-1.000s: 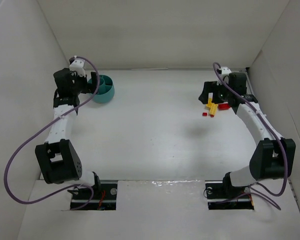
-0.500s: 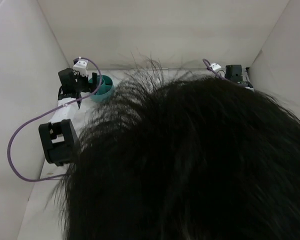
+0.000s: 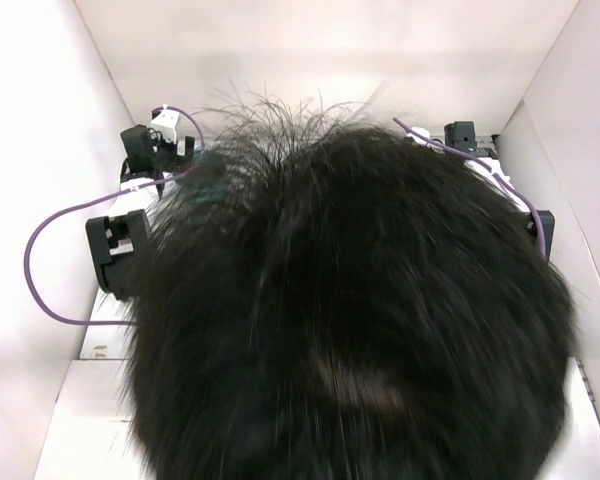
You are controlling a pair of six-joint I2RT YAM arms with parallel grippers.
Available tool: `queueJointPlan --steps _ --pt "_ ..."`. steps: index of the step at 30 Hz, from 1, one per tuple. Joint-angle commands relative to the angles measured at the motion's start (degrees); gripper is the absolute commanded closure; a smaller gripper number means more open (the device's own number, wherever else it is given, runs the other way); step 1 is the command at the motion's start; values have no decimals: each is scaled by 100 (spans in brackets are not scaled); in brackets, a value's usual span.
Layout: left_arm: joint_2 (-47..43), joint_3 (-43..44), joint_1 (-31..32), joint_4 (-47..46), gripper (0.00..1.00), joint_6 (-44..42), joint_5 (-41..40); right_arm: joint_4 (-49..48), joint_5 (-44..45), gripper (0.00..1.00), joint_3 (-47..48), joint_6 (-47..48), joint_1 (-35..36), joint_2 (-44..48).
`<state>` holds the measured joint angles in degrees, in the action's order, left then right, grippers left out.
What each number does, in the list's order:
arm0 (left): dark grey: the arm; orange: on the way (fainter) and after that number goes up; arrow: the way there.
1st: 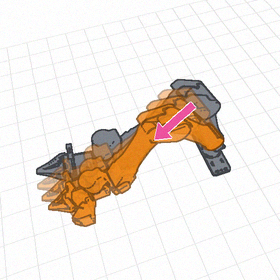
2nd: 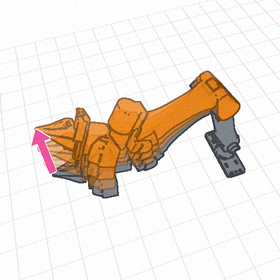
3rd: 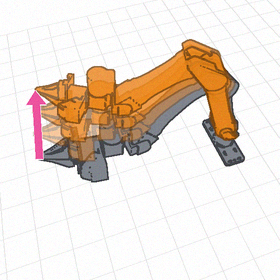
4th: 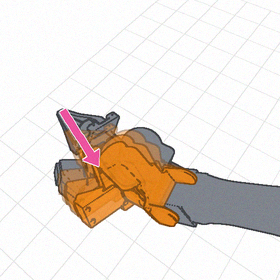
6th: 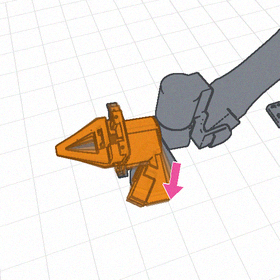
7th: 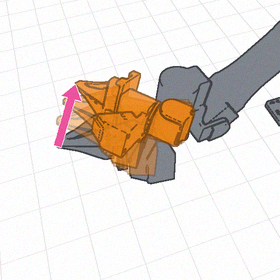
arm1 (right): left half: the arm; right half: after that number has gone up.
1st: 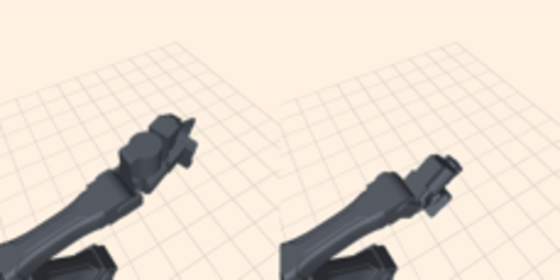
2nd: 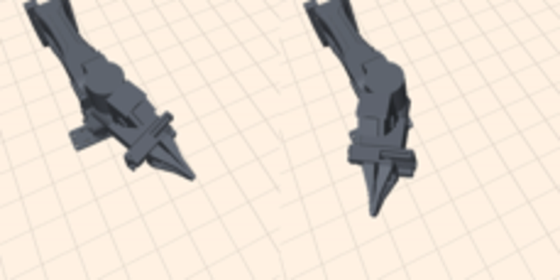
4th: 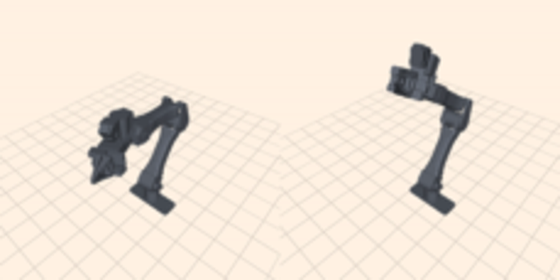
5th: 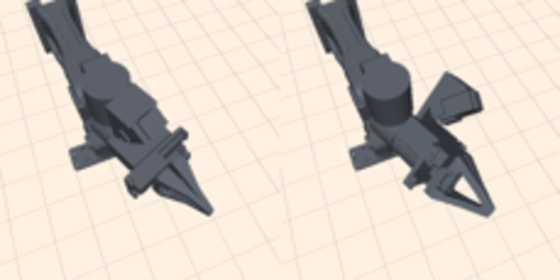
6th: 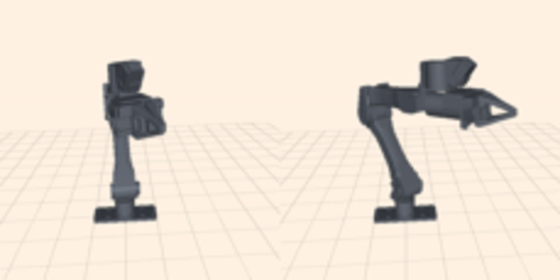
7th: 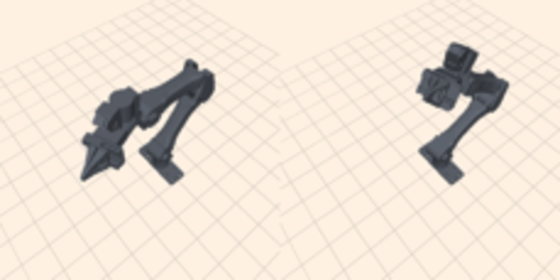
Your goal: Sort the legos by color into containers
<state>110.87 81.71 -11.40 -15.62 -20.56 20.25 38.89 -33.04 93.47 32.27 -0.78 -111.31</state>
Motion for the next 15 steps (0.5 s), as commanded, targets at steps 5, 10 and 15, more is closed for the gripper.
queueJointPlan --steps 5,10,15 --pt "-749 -233 -47 -687 0 113 -12 -65 -308 0 -196 218 16 478" --pt "-1251 -534 -99 -637 0 297 -65 -488 -309 0 -321 -247 16 724" --pt "-1322 -24 40 839 0 369 -469 -909 156 0 -636 -1327 139 1303"
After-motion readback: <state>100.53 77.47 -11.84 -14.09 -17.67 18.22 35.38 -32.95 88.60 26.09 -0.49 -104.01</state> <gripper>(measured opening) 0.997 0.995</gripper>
